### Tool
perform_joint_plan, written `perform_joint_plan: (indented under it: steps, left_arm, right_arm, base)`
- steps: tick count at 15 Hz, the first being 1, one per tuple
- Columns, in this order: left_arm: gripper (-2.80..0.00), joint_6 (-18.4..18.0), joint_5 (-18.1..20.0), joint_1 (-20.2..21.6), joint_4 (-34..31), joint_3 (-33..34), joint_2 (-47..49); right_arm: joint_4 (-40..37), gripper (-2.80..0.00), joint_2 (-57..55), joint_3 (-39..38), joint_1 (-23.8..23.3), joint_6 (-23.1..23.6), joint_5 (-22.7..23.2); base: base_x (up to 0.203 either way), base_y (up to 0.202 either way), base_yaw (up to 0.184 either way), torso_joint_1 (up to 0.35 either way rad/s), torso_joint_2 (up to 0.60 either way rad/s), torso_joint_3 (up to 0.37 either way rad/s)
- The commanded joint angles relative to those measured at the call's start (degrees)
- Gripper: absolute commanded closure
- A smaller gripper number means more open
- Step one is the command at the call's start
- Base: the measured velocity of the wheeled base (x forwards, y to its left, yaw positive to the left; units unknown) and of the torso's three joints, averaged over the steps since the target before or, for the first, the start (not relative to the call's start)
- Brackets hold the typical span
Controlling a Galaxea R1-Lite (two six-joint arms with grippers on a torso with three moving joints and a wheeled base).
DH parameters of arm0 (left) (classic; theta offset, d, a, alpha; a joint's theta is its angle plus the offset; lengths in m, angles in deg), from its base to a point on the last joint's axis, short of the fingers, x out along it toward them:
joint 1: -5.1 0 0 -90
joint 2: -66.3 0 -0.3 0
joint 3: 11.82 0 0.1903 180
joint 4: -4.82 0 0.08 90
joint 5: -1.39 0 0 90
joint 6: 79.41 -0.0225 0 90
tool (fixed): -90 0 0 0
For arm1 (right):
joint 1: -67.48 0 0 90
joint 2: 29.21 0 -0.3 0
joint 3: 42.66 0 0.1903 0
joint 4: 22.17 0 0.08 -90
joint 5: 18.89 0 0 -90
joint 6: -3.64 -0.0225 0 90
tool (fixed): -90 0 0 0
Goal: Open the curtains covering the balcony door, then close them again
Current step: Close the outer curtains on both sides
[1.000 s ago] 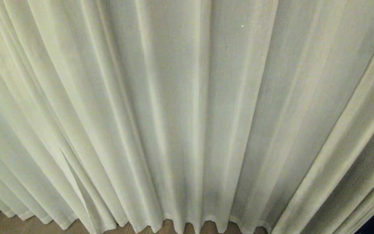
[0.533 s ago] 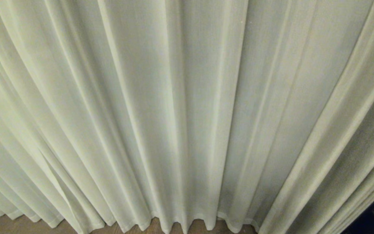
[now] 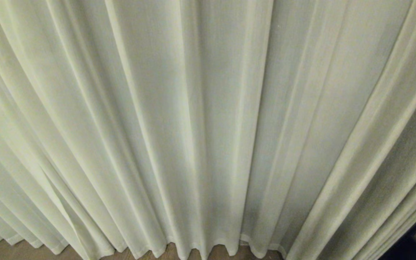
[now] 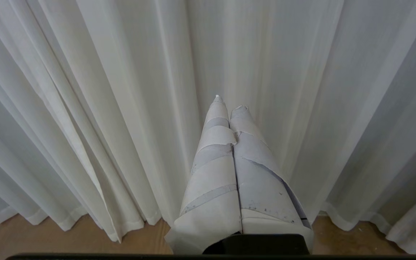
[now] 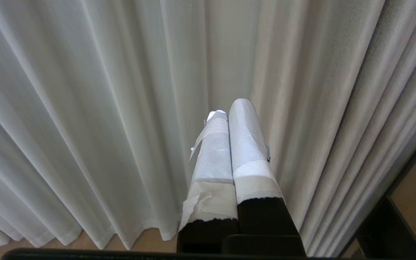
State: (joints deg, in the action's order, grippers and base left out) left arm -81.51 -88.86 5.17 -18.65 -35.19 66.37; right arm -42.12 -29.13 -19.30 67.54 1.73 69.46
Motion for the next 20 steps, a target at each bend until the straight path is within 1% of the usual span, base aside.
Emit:
perform_joint_plan:
  steps: [1,17,20]
  left_arm:
    - [0.0,0.0,0.0,0.0,0.0,0.0,-0.1]
    - [0.0,0.0,0.0,0.0,0.0,0.0,-0.1]
    - [0.0,0.0,0.0,0.0,0.0,0.0,-0.1]
  right_arm:
    - [0.0,0.0,-0.1,0.0,0.0,0.0,0.0]
    - [0.0,0.0,-0.1,0.0,0.0,0.2,0.0]
    - [-0.2,0.0,-0.1,0.0,0.0,5.7,0.2]
  base:
    - [0.0,0.0,0.0,0.0,0.0,0.0]
    - [0.0,0.0,0.0,0.0,0.0,0.0]
    - [0.0,0.0,0.0,0.0,0.0,0.0]
